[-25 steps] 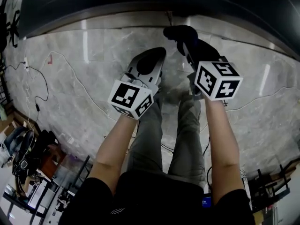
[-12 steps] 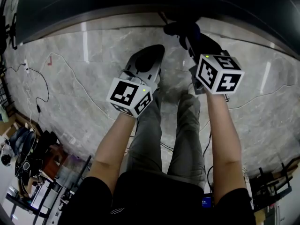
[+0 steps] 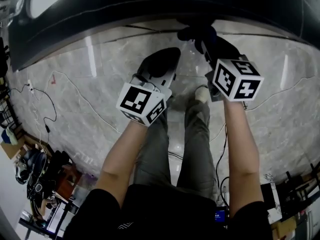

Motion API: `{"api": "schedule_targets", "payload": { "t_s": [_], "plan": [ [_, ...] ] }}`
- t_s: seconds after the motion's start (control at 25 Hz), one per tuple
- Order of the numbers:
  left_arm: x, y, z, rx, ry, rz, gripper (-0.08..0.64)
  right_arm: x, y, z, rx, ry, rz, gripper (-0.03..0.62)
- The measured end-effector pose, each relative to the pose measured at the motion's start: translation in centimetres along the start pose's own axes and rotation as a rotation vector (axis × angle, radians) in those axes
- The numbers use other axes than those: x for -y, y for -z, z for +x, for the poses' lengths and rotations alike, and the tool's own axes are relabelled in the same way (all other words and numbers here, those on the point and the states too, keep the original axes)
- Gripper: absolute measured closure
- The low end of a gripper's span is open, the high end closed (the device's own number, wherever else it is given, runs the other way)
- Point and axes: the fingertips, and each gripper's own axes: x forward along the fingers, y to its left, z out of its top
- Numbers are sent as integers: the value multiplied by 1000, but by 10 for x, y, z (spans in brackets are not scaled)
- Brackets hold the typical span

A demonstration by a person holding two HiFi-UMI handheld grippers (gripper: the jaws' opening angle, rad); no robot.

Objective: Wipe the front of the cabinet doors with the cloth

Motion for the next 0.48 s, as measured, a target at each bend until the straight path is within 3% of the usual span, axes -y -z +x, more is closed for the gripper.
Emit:
{"api": "schedule_targets", "payload": {
  "t_s": [0.48],
  "plan": [
    [63, 6, 55, -40, 80, 32, 561, 88, -6, -51, 34, 80, 44, 506]
  ]
}}
